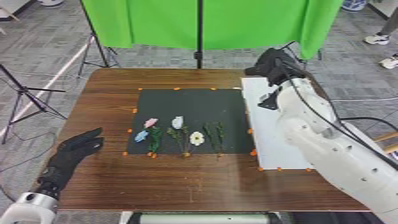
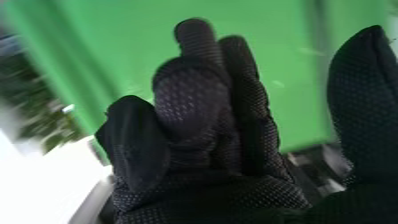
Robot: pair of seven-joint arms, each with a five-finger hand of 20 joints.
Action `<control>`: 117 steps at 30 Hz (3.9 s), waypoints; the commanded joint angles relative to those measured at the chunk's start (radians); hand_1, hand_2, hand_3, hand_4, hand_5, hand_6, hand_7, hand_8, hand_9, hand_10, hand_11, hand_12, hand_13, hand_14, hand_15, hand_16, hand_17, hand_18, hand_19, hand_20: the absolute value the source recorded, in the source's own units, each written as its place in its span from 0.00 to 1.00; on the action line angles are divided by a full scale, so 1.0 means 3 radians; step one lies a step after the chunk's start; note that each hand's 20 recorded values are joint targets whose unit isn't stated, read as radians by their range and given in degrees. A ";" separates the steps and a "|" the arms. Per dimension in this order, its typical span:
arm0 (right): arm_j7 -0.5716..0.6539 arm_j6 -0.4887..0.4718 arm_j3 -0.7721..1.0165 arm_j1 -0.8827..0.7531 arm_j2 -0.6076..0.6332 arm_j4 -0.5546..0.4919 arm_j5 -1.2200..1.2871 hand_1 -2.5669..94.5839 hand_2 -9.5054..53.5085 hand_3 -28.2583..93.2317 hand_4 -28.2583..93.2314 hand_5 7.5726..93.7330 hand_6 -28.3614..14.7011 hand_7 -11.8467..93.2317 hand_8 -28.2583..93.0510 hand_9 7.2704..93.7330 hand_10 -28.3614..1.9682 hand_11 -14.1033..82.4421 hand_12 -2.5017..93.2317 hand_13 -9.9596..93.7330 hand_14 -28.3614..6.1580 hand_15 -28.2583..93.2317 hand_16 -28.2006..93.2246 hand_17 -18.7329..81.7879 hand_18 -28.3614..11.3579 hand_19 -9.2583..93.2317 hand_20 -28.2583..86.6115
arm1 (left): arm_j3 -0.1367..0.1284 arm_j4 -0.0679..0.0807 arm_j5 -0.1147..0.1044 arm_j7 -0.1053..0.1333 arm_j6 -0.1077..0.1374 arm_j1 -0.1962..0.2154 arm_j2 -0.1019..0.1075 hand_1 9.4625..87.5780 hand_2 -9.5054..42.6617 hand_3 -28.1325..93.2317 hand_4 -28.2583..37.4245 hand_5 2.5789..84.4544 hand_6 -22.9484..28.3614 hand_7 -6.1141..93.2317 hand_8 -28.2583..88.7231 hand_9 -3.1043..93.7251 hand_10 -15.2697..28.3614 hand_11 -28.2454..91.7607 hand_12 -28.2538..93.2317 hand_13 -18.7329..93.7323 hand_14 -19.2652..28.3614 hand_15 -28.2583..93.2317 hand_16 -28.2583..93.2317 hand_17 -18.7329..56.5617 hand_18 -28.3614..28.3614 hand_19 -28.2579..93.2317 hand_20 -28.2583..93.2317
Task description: Arrange flowers
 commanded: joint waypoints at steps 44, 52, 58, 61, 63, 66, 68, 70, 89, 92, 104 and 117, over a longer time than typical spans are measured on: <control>0.0049 0.0900 0.0312 -0.0302 0.0302 -0.0062 0.0249 0.68 0.00 0.71 0.10 0.84 0.67 0.33 0.28 0.93 0.64 0.21 0.41 0.96 0.76 0.78 0.50 0.80 0.32 1.00 0.77 | -0.0045 -0.0021 0.0000 -0.0020 0.0008 0.0073 -0.0040 0.34 0.04 0.74 0.29 0.45 0.57 0.14 0.20 0.43 0.66 0.37 0.32 0.45 0.75 0.34 0.23 0.32 0.74 0.35 0.36; -0.0093 0.0676 0.0099 -0.0248 -0.0186 -0.0228 0.0940 0.68 0.00 0.70 0.10 0.85 0.64 0.31 0.30 0.94 0.60 0.21 0.41 0.96 0.76 0.77 0.51 0.81 0.32 1.00 0.76 | -0.0048 -0.0031 -0.0004 -0.0027 0.0011 0.0079 -0.0041 0.34 0.03 0.74 0.29 0.45 0.57 0.14 0.20 0.43 0.66 0.37 0.32 0.45 0.76 0.34 0.23 0.32 0.74 0.35 0.36; -0.0123 0.0540 -0.0154 -0.0282 -0.0445 -0.0195 0.0933 0.68 0.00 0.70 0.11 0.85 0.63 0.31 0.30 0.94 0.59 0.21 0.41 0.96 0.76 0.77 0.51 0.81 0.32 1.00 0.76 | -0.0034 -0.0025 -0.0008 -0.0027 0.0009 0.0060 -0.0037 0.34 0.04 0.74 0.29 0.45 0.57 0.14 0.20 0.43 0.66 0.37 0.32 0.45 0.76 0.34 0.23 0.32 0.74 0.35 0.36; -0.0120 0.0429 -0.0229 -0.0309 -0.0526 -0.0187 0.0979 0.68 0.00 0.70 0.11 0.85 0.63 0.30 0.31 0.94 0.59 0.21 0.41 0.96 0.76 0.77 0.51 0.81 0.32 1.00 0.76 | -0.0039 -0.0019 -0.0015 -0.0037 -0.0008 0.0061 -0.0040 0.33 0.04 0.75 0.28 0.45 0.57 0.14 0.20 0.43 0.66 0.37 0.32 0.45 0.76 0.34 0.23 0.32 0.74 0.35 0.35; -0.0114 0.0305 -0.0255 -0.0344 -0.0543 -0.0201 0.0922 0.68 0.00 0.70 0.12 0.85 0.63 0.30 0.31 0.94 0.59 0.21 0.41 0.96 0.76 0.77 0.51 0.81 0.32 1.00 0.76 | -0.0034 -0.0017 -0.0022 -0.0036 -0.0016 0.0058 -0.0040 0.33 0.04 0.75 0.28 0.45 0.57 0.14 0.20 0.43 0.66 0.37 0.32 0.45 0.76 0.34 0.23 0.32 0.74 0.35 0.36; -0.0106 0.0219 -0.0307 -0.0343 -0.0561 -0.0181 0.0963 0.68 0.00 0.70 0.12 0.85 0.64 0.30 0.31 0.93 0.59 0.22 0.42 0.96 0.76 0.77 0.51 0.81 0.31 1.00 0.76 | -0.0035 -0.0007 -0.0027 -0.0036 -0.0026 0.0045 -0.0030 0.32 0.04 0.75 0.28 0.45 0.57 0.14 0.20 0.43 0.66 0.37 0.32 0.45 0.76 0.34 0.23 0.32 0.74 0.35 0.36; -0.0109 0.0199 -0.0336 -0.0341 -0.0562 -0.0159 0.0900 0.67 0.00 0.70 0.12 0.85 0.63 0.30 0.31 0.93 0.59 0.22 0.43 0.95 0.76 0.77 0.51 0.81 0.31 1.00 0.76 | -0.0037 -0.0005 -0.0032 -0.0034 -0.0028 0.0041 -0.0025 0.31 0.04 0.75 0.28 0.45 0.57 0.14 0.20 0.43 0.66 0.37 0.32 0.45 0.76 0.34 0.23 0.32 0.74 0.35 0.36; -0.0122 0.0216 -0.0333 -0.0360 -0.0549 -0.0153 0.0916 0.67 0.00 0.70 0.12 0.84 0.63 0.31 0.31 0.93 0.59 0.22 0.43 0.95 0.75 0.77 0.51 0.80 0.31 1.00 0.76 | -0.0034 -0.0005 -0.0035 -0.0039 -0.0037 0.0040 -0.0024 0.31 0.04 0.75 0.27 0.44 0.57 0.14 0.20 0.43 0.66 0.37 0.32 0.45 0.76 0.34 0.23 0.32 0.74 0.35 0.36; -0.0184 0.0077 -0.0390 -0.0395 -0.0523 -0.0110 0.0846 0.60 0.00 0.68 0.13 0.81 0.63 0.31 0.31 0.90 0.57 0.30 0.40 0.93 0.71 0.78 0.51 0.78 0.29 1.00 0.76 | -0.0038 0.0014 -0.0043 -0.0060 -0.0101 0.0018 -0.0003 0.29 0.04 0.75 0.27 0.44 0.57 0.13 0.20 0.43 0.67 0.36 0.33 0.45 0.77 0.33 0.23 0.31 0.75 0.34 0.35; -0.0195 0.0090 -0.0397 -0.0376 -0.0495 -0.0127 0.0809 0.58 0.00 0.68 0.13 0.80 0.62 0.30 0.31 0.88 0.56 0.34 0.37 0.93 0.70 0.78 0.51 0.78 0.28 1.00 0.76 | -0.0038 0.0010 -0.0039 -0.0055 -0.0104 0.0020 -0.0003 0.29 0.04 0.75 0.27 0.44 0.57 0.13 0.20 0.43 0.67 0.36 0.33 0.45 0.77 0.33 0.24 0.31 0.75 0.34 0.35; -0.0245 0.0043 -0.0438 -0.0331 -0.0472 -0.0104 0.0699 0.46 0.00 0.74 0.12 0.75 0.65 0.30 0.25 0.85 0.50 0.41 0.28 0.92 0.68 0.78 0.51 0.77 0.27 1.00 0.76 | -0.0032 0.0017 -0.0031 -0.0026 -0.0094 0.0012 -0.0013 0.29 0.03 0.76 0.27 0.44 0.56 0.13 0.20 0.43 0.67 0.36 0.33 0.45 0.77 0.33 0.24 0.31 0.76 0.34 0.35; -0.0264 -0.0056 -0.0453 -0.0333 -0.0470 -0.0061 0.0583 0.44 0.00 0.76 0.12 0.73 0.66 0.30 0.16 0.85 0.48 0.41 0.28 0.92 0.67 0.78 0.51 0.76 0.27 1.00 0.75 | -0.0037 0.0014 -0.0031 -0.0036 -0.0095 0.0016 -0.0024 0.29 0.02 0.76 0.26 0.44 0.56 0.13 0.20 0.43 0.67 0.36 0.33 0.45 0.77 0.33 0.24 0.30 0.76 0.34 0.35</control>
